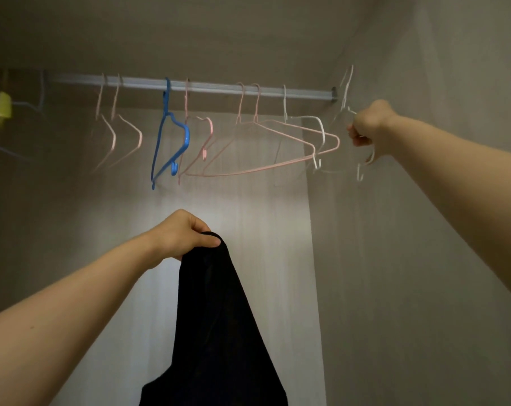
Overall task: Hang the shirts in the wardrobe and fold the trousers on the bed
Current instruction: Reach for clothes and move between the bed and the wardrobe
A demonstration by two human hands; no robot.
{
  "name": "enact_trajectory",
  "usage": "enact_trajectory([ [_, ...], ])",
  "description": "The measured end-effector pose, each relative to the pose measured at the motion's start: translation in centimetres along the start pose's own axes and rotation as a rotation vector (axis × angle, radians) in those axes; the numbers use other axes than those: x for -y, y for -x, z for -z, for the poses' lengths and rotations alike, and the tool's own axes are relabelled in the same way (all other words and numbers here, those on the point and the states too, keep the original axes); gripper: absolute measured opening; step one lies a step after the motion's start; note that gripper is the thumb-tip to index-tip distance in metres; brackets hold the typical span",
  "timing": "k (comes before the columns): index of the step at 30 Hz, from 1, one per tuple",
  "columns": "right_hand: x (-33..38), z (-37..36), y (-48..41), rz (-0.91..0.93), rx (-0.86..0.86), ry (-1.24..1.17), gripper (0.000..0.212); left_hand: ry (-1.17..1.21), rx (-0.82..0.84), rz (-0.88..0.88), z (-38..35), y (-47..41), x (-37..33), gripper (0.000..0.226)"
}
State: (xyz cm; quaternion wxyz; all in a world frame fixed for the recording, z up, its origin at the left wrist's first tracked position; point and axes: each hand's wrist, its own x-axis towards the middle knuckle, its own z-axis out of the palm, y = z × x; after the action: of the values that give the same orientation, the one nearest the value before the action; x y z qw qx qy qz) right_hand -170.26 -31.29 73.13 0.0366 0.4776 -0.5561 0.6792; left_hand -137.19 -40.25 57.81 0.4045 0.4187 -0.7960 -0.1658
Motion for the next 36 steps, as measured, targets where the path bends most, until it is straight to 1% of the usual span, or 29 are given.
enact_trajectory([
  [5,-4.9,-0.6,4.7,-0.033,-0.033,0.117,0.027,0.021,-0.081,0.003,-0.5,1.2,1.6,0.016],
  [10,-10.1,-2.1,10.4,-0.137,0.041,0.108,0.027,0.02,-0.175,-0.019,-1.0,2.6,3.3,0.021],
  [12,-11.5,-3.1,12.6,-0.193,0.118,0.084,0.024,0.043,-0.202,-0.012,-1.0,3.2,4.2,0.02],
  [14,-12.4,-4.2,15.0,-0.287,0.227,0.023,0.018,0.063,-0.228,0.002,-1.0,3.7,5.3,0.019],
  [18,-12.7,-6.1,20.6,-0.508,0.464,-0.184,0.015,0.068,-0.284,0.039,-1.3,5.2,8.0,0.017],
  [21,-12.9,-7.2,24.2,-0.569,0.595,-0.321,0.011,0.072,-0.285,0.098,-1.6,6.3,10.3,0.016],
  [24,-12.9,-7.6,26.9,-0.526,0.658,-0.391,0.009,0.055,-0.283,0.17,-1.9,7.1,12.3,0.016],
  [28,-13.3,-7.8,29.5,-0.361,0.707,-0.337,0.022,0.043,-0.293,0.336,-2.2,8.3,16.0,0.019],
  [32,-14.4,-7.6,31.5,-0.224,0.813,-0.38,0.024,0.005,-0.27,0.465,-2.7,10.2,19.3,0.02],
  [36,-14.9,-8.2,33.0,-0.16,0.819,-0.372,0.025,-0.074,-0.3,0.56,-3.0,12.3,21.9,0.016],
])
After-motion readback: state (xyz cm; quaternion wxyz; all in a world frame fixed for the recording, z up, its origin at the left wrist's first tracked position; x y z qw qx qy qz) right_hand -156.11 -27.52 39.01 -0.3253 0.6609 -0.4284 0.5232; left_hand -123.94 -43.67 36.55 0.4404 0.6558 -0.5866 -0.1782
